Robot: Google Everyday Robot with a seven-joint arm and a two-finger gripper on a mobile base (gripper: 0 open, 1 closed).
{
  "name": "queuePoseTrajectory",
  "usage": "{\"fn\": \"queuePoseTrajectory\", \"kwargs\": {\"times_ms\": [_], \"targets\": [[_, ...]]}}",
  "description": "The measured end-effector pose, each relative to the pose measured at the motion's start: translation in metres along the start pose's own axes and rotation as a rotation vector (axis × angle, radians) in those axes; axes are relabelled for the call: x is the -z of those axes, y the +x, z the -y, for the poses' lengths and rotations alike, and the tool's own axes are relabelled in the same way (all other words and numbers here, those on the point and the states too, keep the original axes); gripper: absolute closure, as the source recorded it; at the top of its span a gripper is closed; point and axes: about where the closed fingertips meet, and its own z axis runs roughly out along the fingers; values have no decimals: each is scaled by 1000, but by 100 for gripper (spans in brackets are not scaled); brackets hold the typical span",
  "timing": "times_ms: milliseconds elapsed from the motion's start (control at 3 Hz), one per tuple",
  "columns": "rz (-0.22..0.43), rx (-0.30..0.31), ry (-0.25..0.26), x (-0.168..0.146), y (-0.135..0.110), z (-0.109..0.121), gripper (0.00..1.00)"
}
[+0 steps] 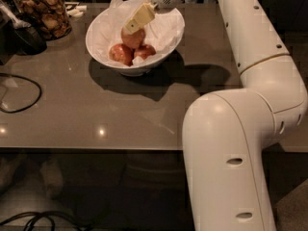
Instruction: Pick apple from white bowl
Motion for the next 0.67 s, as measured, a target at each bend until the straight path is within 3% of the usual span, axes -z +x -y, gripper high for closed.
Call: {"fn": "queuePoseTrajectory", "kwargs": {"times_ms": [667], "targets": [[0, 0, 0, 0, 0, 0, 36]]}}
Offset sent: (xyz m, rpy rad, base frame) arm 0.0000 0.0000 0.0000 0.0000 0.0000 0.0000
